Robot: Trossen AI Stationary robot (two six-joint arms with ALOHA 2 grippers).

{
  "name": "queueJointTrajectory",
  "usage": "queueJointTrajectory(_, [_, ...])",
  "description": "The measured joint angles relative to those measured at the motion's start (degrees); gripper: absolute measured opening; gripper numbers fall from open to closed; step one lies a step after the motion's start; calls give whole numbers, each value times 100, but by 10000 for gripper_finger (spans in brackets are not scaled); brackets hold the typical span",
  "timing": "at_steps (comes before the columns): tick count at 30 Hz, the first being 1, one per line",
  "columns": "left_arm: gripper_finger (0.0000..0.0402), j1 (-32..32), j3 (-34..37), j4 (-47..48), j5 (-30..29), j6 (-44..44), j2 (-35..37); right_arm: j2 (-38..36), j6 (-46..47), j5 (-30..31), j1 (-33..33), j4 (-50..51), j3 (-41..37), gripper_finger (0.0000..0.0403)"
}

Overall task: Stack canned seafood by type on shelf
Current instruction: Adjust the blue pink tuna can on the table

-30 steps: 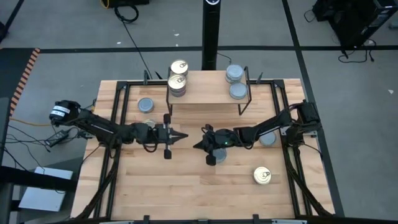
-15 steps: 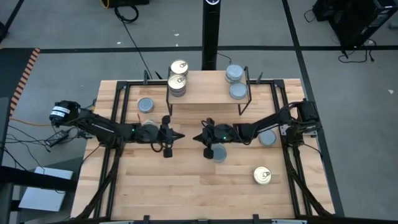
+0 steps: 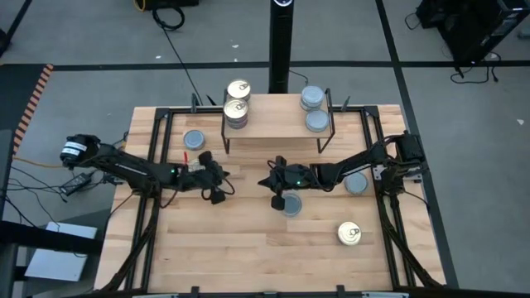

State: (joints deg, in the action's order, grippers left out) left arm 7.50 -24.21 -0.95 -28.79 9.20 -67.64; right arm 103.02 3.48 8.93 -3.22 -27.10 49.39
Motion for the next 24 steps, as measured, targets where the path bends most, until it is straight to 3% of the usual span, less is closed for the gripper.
queueJointTrajectory(4, [5,-183,0,858,-643,908,209,2,-86,0,0,25,-1,17])
queueJointTrajectory(9, [5,-385,0,1920,-633,1850,228,2,-191,0,0,36,-1,19])
queueJointTrajectory(19, [5,-360,-11,2624,-753,2426,206,2,-264,0,0,249,-1,15])
queueJointTrajectory(24, [5,-202,-11,2814,-305,2600,208,2,-253,-2,0,544,-1,20])
